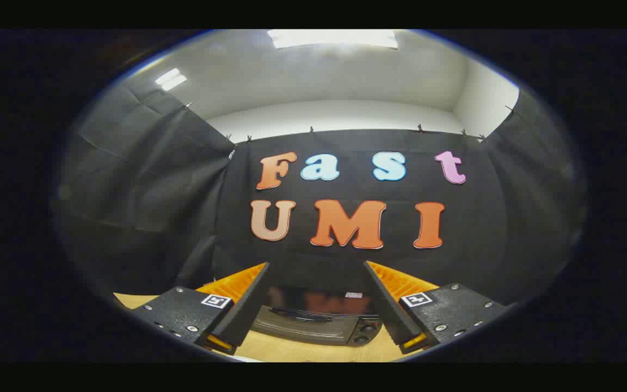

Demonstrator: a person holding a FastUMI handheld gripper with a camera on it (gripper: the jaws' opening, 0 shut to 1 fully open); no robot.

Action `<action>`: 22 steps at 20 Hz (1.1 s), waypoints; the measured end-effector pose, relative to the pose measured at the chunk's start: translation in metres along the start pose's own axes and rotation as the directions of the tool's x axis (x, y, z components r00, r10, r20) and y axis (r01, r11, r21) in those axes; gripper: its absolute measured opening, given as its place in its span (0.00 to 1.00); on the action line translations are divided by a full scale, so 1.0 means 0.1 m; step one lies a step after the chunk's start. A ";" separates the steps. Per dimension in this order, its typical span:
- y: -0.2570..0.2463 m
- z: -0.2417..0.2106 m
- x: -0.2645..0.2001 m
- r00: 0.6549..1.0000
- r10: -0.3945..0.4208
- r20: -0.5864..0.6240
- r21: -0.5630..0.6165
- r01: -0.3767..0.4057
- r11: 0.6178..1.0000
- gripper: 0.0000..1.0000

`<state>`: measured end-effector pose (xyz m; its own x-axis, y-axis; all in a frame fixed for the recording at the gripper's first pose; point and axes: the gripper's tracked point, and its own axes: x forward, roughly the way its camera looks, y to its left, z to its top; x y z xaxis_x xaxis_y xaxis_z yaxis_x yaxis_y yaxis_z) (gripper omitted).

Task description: Open the toaster oven, put the food inside, and close the toaster oven door.

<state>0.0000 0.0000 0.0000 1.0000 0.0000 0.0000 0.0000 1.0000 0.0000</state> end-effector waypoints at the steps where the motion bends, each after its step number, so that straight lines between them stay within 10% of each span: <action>1: 0.03 -0.02 -0.01 1.000 0.007 -0.005 0.002 -0.007 1.000 0.98; 22: 0.03 -0.58 0.25 0.996 0.033 -0.086 0.015 -0.032 0.999 0.99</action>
<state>0.0250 0.0029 -0.0581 0.9958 0.0331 -0.0857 -0.0319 0.9994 0.0153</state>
